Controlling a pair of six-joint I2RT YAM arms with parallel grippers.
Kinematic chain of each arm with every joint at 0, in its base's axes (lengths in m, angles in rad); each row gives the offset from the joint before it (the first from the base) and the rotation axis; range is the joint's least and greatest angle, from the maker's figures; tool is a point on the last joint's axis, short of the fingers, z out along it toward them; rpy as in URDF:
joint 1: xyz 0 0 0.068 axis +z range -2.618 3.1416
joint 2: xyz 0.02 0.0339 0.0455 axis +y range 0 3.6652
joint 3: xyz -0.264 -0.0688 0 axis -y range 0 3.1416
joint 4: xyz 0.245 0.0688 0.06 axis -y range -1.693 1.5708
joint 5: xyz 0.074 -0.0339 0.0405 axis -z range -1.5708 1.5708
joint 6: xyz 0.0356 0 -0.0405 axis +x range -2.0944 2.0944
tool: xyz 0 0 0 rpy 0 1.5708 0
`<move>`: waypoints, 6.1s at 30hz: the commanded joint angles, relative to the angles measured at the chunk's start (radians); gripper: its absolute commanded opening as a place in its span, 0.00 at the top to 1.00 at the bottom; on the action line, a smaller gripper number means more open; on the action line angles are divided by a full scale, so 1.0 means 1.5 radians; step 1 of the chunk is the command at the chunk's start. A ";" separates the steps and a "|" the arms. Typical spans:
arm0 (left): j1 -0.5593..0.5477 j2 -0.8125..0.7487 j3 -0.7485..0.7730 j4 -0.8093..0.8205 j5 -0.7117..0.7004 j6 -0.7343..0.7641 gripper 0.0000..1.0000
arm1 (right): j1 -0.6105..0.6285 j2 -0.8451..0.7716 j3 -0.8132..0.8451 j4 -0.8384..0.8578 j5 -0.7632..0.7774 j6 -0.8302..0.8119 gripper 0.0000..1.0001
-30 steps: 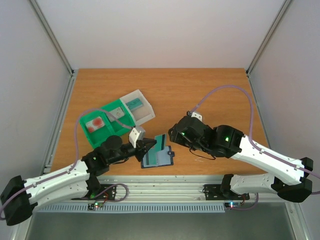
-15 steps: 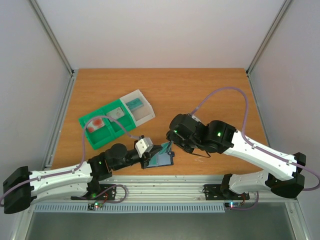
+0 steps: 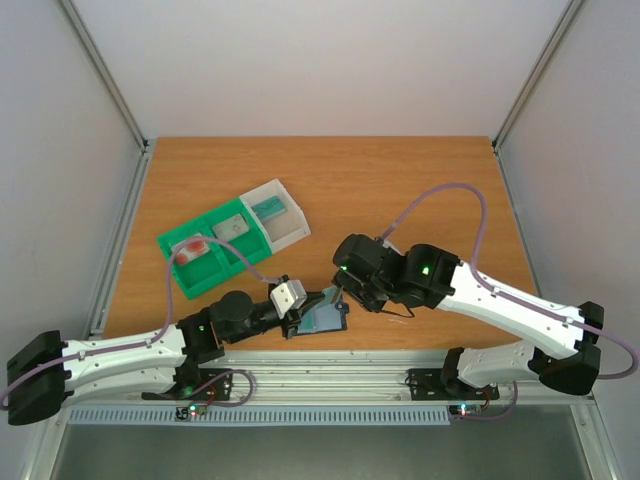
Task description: Take the credit cards out of the card holder
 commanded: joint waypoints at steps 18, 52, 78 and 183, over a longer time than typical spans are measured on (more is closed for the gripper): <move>-0.004 -0.021 -0.005 0.024 -0.011 -0.003 0.89 | 0.000 0.050 -0.044 0.039 0.005 -0.025 0.99; 0.179 0.099 0.057 0.300 0.417 -0.735 0.33 | -0.003 -0.572 -0.428 0.472 -0.040 -0.584 0.99; 0.178 0.211 0.039 0.484 0.437 -0.820 0.99 | -0.003 -0.595 -0.476 0.520 -0.021 -0.494 0.99; 0.489 0.659 0.640 -0.463 -0.268 -0.634 0.99 | -0.003 -0.320 -0.310 0.169 0.068 -0.569 0.01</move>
